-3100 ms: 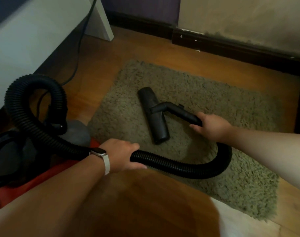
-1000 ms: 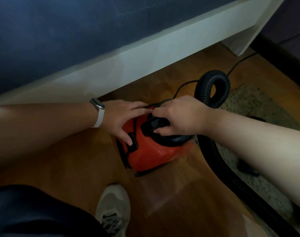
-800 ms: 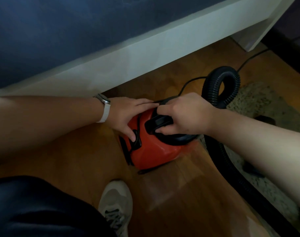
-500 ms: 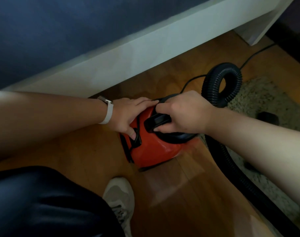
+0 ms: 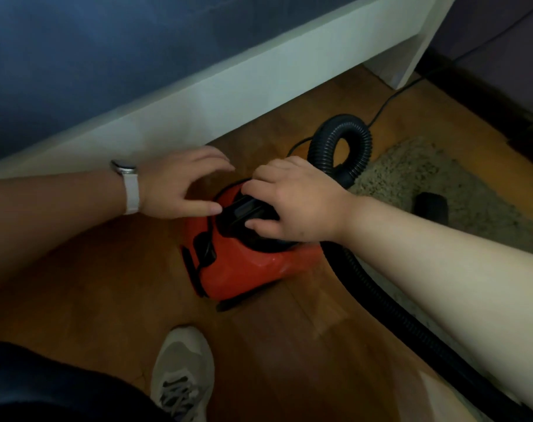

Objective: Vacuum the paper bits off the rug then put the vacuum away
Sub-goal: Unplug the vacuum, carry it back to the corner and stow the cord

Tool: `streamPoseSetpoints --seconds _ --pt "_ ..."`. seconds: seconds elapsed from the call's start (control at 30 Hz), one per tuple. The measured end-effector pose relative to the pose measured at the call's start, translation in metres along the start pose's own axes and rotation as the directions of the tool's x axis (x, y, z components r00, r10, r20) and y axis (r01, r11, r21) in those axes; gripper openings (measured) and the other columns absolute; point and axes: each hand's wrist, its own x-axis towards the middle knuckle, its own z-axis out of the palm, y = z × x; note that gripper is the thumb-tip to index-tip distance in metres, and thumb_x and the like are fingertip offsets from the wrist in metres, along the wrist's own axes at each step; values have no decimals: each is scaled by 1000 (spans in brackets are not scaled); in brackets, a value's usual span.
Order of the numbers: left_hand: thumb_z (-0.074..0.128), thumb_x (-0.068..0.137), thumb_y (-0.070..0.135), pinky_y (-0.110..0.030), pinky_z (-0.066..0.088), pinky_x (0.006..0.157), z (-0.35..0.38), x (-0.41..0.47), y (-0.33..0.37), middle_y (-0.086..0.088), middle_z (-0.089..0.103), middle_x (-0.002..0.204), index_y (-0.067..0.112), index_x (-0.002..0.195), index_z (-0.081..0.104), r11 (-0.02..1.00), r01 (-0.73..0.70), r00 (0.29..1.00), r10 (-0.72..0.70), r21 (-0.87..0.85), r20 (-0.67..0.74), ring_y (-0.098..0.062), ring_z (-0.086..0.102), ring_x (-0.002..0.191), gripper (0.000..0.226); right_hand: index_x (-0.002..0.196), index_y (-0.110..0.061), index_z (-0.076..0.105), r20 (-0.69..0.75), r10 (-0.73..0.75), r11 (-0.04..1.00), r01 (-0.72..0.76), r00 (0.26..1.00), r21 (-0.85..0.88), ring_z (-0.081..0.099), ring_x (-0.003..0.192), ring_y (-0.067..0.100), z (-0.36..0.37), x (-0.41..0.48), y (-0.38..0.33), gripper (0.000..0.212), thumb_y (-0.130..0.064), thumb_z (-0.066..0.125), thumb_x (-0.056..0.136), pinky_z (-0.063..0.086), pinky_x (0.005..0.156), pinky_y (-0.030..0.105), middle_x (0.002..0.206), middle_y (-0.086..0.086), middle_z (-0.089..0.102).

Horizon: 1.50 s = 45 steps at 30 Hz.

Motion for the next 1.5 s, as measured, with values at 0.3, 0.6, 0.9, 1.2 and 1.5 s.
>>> streamPoseSetpoints --seconds 0.3,0.6,0.9,1.2,1.5 --pt "56 83 57 -44 48 94 -21 73 77 -15 55 131 7 126 60 946 -294 924 317 135 -215 -30 55 116 66 127 -14 61 -49 218 975 -216 975 45 52 123 31 -28 -95 32 53 -50 56 90 45 101 45 137 11 54" --pt "43 88 72 -38 48 79 6 132 162 16 57 89 32 110 59 776 -597 799 551 202 243 -10 58 84 49 139 -22 48 349 718 648 -761 603 -19 48 124 26 -3 -235 70 53 -54 49 96 44 102 43 134 3 48" --pt "28 92 74 -32 52 62 66 143 216 9 58 84 33 105 48 769 -592 638 265 241 723 -12 58 69 48 146 -24 33 598 790 316 -927 139 -203 44 124 30 45 -358 57 60 -48 53 94 47 96 43 137 7 36" --pt "39 92 70 -35 52 68 97 155 245 7 53 86 28 109 43 812 -512 621 124 281 774 -16 58 76 45 140 -14 34 439 898 35 -998 7 -57 48 123 34 80 -392 60 63 -34 66 89 46 100 45 133 12 47" --pt "44 87 75 -34 54 69 93 155 254 11 55 79 36 94 44 865 -482 537 168 137 827 -10 57 71 40 124 -13 54 614 789 -6 -1000 -11 -11 60 100 26 82 -391 75 43 -37 65 90 44 79 29 113 8 62"
